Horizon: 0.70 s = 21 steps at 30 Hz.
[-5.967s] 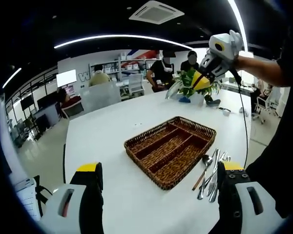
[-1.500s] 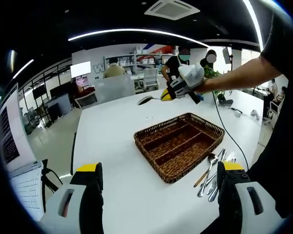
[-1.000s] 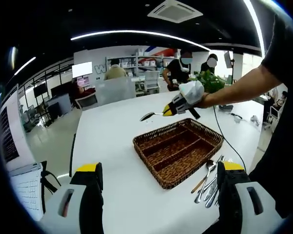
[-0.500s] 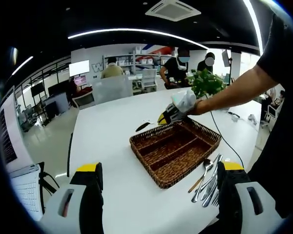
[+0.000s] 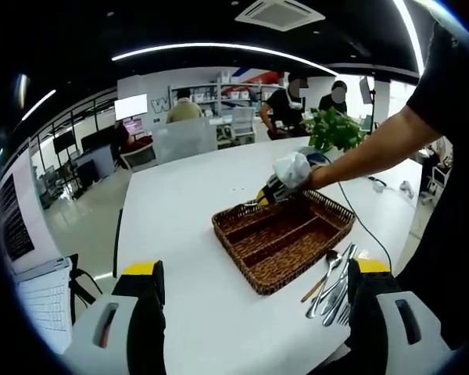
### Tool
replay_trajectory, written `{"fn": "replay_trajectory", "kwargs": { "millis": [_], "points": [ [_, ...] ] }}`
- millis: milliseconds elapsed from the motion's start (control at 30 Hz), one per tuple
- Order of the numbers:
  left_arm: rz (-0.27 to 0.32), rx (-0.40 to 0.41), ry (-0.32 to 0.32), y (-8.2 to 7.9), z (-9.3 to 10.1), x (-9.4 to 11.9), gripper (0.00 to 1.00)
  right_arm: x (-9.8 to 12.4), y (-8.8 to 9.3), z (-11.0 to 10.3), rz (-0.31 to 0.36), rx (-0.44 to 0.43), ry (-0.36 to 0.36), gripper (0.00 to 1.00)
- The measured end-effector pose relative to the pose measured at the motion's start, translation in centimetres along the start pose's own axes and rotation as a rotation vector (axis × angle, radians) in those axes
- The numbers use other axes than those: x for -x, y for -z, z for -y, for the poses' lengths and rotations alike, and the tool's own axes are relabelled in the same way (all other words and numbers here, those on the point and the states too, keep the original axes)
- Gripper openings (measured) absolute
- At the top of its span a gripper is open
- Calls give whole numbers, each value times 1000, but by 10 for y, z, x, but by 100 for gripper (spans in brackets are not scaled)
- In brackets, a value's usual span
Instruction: Arrange the knives, forks, and spoons in their matching storage slots by inserting each utensil handle-first until every utensil is classified and aligned in the correct compartment
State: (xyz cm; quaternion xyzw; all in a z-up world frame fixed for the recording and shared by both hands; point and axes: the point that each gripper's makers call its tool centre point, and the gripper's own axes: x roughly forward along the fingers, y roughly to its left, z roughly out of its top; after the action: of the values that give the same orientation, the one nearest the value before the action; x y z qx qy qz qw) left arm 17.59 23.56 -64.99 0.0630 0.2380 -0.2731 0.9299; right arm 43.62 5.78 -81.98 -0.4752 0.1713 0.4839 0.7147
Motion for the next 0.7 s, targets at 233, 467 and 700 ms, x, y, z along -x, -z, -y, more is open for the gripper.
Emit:
{"fn": "replay_trajectory", "kwargs": {
  "millis": [233, 467, 700],
  "points": [
    [-11, -4, -6, 0, 2, 3, 99, -9, 5, -2, -22, 10, -7, 0],
    [-22, -2, -11, 3, 5, 6, 99, -18, 14, -8, -56, 34, -21, 0],
    [-24, 0, -12, 4, 6, 6, 99, -23, 14, -9, -66, 31, -30, 0]
  ]
}}
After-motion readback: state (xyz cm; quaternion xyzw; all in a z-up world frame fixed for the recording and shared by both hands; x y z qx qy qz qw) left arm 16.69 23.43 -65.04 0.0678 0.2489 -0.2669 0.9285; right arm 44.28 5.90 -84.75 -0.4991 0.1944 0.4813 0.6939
